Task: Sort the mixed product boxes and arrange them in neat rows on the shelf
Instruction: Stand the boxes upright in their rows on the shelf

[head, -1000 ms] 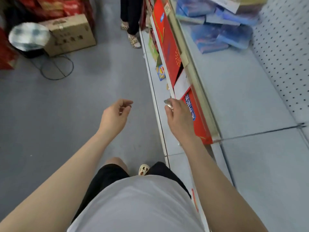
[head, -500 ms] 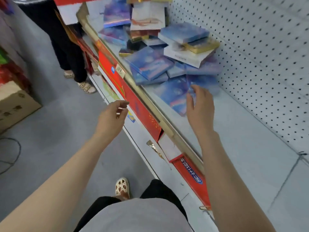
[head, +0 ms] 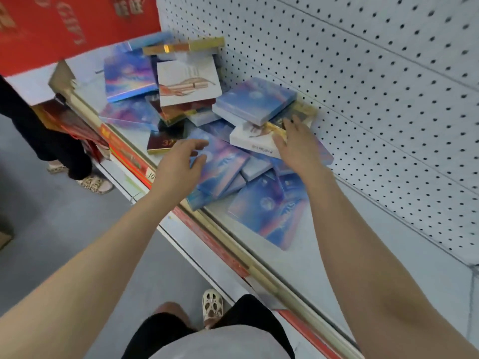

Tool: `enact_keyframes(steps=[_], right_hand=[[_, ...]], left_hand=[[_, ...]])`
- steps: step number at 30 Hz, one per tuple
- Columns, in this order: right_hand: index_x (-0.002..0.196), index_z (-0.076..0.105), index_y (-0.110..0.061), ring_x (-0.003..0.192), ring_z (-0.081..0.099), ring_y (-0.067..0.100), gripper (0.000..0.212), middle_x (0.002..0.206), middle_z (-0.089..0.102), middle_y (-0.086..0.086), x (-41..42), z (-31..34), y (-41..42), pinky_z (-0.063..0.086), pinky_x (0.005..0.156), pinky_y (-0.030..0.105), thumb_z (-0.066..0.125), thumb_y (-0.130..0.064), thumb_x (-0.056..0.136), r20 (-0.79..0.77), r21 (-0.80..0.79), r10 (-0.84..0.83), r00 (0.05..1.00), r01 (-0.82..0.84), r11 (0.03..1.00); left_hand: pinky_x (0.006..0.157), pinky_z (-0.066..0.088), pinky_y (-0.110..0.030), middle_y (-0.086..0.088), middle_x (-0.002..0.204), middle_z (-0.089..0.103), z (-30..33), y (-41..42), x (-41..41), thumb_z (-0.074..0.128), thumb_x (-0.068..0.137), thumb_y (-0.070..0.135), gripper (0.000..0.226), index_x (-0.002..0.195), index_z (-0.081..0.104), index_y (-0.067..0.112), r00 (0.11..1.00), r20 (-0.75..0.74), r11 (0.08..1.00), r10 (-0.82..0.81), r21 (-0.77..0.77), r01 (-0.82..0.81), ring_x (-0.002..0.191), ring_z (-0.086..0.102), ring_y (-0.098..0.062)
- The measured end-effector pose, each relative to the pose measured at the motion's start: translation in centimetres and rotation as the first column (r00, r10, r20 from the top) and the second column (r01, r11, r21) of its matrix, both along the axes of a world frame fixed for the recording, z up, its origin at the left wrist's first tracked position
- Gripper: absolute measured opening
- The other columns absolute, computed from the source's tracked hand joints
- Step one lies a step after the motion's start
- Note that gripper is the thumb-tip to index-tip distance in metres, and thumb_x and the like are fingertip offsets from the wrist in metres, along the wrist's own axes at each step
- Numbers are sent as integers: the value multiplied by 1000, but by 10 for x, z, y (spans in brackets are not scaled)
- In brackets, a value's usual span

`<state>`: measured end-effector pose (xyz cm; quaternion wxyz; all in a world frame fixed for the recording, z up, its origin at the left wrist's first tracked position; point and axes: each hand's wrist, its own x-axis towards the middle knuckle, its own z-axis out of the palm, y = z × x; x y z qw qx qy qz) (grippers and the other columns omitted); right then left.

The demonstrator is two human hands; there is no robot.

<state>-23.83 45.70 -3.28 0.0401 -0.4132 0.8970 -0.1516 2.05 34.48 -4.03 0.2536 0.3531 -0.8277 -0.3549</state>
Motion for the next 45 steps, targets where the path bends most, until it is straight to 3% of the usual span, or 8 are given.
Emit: enact_keyframes(steps=[9, 14, 20, 23, 27, 34, 40, 45], right_hand=[[123, 63, -13, 121, 51, 32, 33, 133, 55, 8, 36, 2, 34, 40, 100, 40, 54, -34, 99, -19, -239, -70, 997, 63, 969], [96, 66, -17, 91, 58, 19, 18, 116, 49, 0, 49, 17, 48, 41, 81, 27, 64, -35, 93, 83, -377, -255, 963, 268, 887], [132, 46, -15, 104, 56, 18, 61, 125, 56, 5, 41, 32, 37, 42, 88, 30, 75, -38, 83, 371, -262, -391, 842, 499, 826], [146, 34, -19, 101, 60, 19, 74, 112, 60, 0, 36, 34, 36, 44, 91, 30, 73, -33, 85, 487, -261, -415, 769, 582, 770], [141, 37, -12, 100, 65, 27, 73, 107, 65, 5, 26, 32, 35, 52, 93, 46, 70, -37, 82, 505, -266, -479, 718, 657, 705], [117, 48, -16, 96, 67, 22, 48, 103, 67, 1, 19, 36, 42, 57, 86, 45, 73, -33, 79, 580, -258, -436, 689, 662, 703], [119, 49, -20, 88, 67, 19, 40, 105, 66, 3, 15, 38, 48, 55, 61, 32, 63, -40, 88, 606, -292, -428, 670, 688, 664], [116, 48, -19, 99, 64, 22, 34, 109, 62, 3, 13, 30, 46, 54, 89, 41, 59, -42, 93, 582, -304, -390, 713, 636, 709]], left_hand=[[112, 31, -41, -15, 146, 42, 16, -62, -98, 55, 96, 24, 47, 141, 46, 11, 979, 84, 961, -184, -195, 197, 136, 36, -32], [114, 23, -50, -22, 150, 33, 8, -82, -147, 46, 96, 50, 60, 143, 41, 13, 907, 372, 903, -199, -290, 318, 139, 25, -43], [116, 21, -51, -13, 147, 41, -3, -74, -126, 28, 79, 74, 80, 137, 50, 22, 898, 354, 890, -261, -273, 366, 138, 29, -43], [117, 17, -51, -9, 145, 44, 0, -66, -114, 44, 88, 66, 63, 134, 53, 25, 908, 330, 880, -259, -306, 362, 142, 25, -40], [109, 30, -50, -14, 127, 55, 8, -80, -122, 38, 86, 67, 68, 133, 52, 21, 926, 290, 871, -240, -357, 338, 128, 42, -35], [114, 21, -50, -17, 154, 26, 18, -84, -163, 39, 86, 73, 76, 149, 29, 31, 820, 533, 927, -207, -161, 338, 140, 23, -42], [109, 30, -44, -11, 144, 33, 29, -55, -120, 72, 72, 61, 81, 137, 44, 23, 882, 399, 916, -251, -198, 350, 130, 38, -37], [116, 26, -46, -14, 158, 14, 22, -39, -109, 83, 64, 54, 127, 154, 3, 15, 936, 307, 983, -173, 111, 145, 144, 21, -36]])
